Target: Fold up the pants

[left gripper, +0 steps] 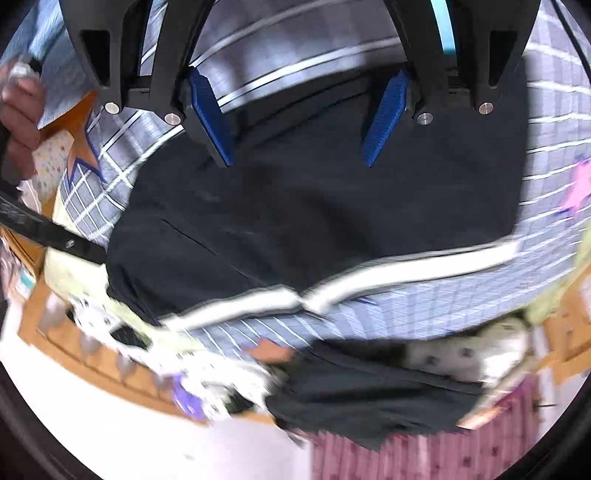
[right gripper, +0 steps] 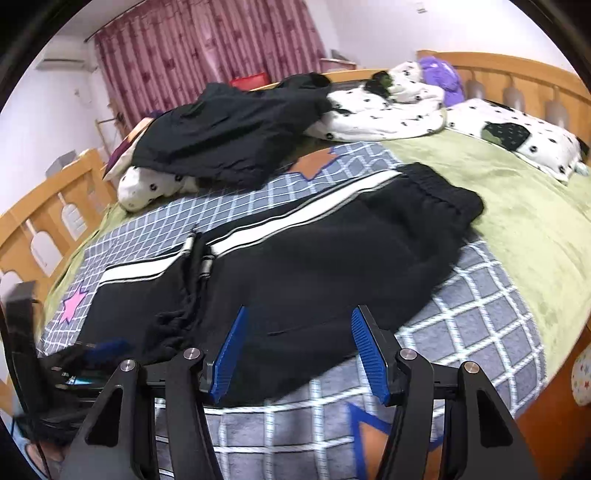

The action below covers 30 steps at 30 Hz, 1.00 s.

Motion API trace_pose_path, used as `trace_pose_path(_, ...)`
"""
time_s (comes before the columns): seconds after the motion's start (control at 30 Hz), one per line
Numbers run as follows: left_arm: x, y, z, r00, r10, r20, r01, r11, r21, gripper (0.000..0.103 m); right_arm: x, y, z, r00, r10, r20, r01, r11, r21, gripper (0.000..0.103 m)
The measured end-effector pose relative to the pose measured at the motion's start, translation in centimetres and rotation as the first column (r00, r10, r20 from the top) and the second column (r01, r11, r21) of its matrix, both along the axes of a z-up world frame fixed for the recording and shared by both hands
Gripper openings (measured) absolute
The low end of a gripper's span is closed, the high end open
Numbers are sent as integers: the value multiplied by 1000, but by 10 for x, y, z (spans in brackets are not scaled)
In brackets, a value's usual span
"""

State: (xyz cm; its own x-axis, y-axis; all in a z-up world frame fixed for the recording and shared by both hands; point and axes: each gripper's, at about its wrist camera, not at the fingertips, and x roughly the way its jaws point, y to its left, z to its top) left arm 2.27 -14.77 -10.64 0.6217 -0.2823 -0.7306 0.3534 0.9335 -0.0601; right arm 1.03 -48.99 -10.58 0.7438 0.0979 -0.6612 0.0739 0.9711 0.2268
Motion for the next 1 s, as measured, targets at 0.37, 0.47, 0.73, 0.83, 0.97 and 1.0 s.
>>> trace_pose_path(0.37, -6, 165, -3, 965, 262, -19, -261, 963, 66, 78, 54, 90, -25, 963, 239, -123, -220, 963, 153, 62)
trace_pose_path(0.47, -3, 182, -23, 939, 329, -99, -331, 944, -2, 78, 75, 108, -48, 956, 221, -191, -206, 974, 99, 61)
trace_pose_path(0.73, -5, 190, -12, 940, 339, -45, -342, 937, -77, 78, 53, 101, -31, 966, 254, -48, -246, 962, 122, 20)
trace_pose_path(0.83, 1, 184, -19, 941, 332, -71, -337, 938, -76, 78, 54, 114, -59, 955, 234, -185, -238, 971, -2, 30)
trace_pose_path(0.97, 14, 172, -31, 941, 325, -94, -327, 945, 0, 78, 48, 129, -64, 946, 260, -192, -285, 952, -112, 47)
trace_pose_path(1.0, 15, 171, -30, 943, 320, -91, -321, 947, 1, 78, 47, 130, -56, 945, 275, -178, -300, 945, -131, 51)
